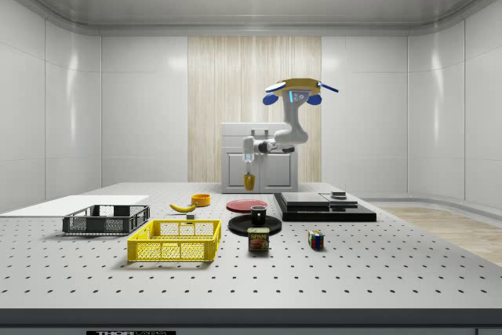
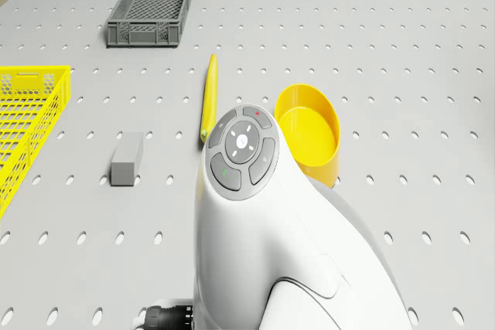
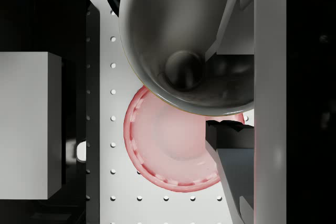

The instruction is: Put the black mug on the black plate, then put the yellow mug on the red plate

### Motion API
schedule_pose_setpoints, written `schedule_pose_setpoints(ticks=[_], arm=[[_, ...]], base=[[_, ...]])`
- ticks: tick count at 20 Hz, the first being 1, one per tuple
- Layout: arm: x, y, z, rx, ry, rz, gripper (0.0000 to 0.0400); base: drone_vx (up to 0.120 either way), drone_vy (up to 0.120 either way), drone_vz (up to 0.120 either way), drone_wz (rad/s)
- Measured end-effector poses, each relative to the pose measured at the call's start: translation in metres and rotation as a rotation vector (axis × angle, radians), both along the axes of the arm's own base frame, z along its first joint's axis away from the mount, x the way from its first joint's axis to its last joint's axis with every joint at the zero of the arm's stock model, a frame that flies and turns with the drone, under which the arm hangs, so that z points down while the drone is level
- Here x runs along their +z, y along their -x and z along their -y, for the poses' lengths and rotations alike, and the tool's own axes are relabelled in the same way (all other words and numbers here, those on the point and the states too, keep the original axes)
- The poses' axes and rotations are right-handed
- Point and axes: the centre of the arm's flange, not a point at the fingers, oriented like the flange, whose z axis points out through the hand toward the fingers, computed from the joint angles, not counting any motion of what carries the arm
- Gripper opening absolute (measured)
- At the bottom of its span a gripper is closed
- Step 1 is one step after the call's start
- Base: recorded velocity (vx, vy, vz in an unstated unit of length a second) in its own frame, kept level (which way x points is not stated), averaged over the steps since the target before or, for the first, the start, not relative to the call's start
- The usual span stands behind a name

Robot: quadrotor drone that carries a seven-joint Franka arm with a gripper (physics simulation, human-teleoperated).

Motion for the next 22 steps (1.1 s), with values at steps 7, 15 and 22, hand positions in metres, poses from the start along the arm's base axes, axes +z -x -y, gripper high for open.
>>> schedule_pose_setpoints(ticks=[7,15,22], arm=[[0.0000,0.0000,0.0000,0.000,0.000,0.000,0.0110],[0.0000,0.0000,0.0000,0.000,0.000,0.000,0.0110],[0.0004,0.0000,0.0000,0.000,0.000,0.000,0.0110]], base=[[0.000,-0.120,-0.046,0.000],[0.000,-0.120,-0.120,0.000],[0.000,-0.029,-0.029,0.000]])
